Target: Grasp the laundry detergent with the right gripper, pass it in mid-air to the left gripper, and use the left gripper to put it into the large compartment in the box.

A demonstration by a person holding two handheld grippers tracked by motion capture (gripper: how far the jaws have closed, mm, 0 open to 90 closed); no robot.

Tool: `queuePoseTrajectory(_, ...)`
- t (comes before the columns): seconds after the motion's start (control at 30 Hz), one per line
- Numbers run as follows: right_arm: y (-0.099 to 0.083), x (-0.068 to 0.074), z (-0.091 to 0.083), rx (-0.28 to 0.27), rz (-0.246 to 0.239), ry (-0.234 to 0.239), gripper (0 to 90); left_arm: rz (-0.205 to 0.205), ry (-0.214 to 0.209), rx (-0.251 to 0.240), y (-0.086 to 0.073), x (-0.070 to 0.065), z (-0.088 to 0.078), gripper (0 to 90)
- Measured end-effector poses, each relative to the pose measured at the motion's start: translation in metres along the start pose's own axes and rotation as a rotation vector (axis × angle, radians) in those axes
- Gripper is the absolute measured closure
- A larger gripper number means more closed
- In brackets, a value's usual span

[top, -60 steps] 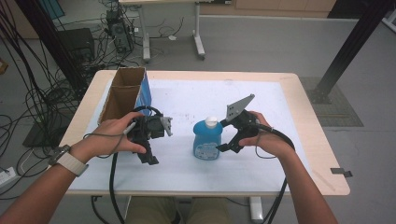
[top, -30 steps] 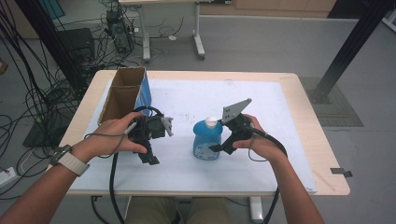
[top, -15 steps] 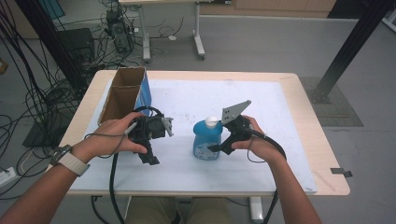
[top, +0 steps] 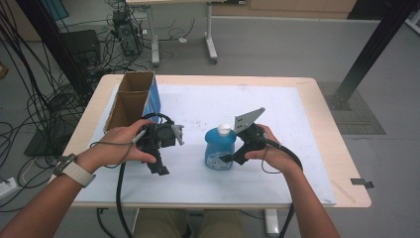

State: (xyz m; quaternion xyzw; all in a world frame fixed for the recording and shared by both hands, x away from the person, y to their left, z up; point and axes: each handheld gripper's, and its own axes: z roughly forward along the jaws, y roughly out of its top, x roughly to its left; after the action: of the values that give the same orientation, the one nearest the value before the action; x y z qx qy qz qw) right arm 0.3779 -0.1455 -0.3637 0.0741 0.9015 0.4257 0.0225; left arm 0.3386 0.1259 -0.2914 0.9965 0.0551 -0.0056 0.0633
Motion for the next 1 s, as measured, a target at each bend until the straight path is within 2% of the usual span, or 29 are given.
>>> queuePoseTrajectory(0.33,-0.0012,-0.0003,0.0021,-0.003,-0.004,0.011,21.0,0.000,0.002,0.002,-0.0001,0.0002,0.0002,11.8)
queuePoseTrajectory(1.0,-0.0038,0.0003,0.0044,-0.032,-0.006,0.006,24.1,0.000,0.001,0.000,0.0005,0.0002,0.0008,11.9)
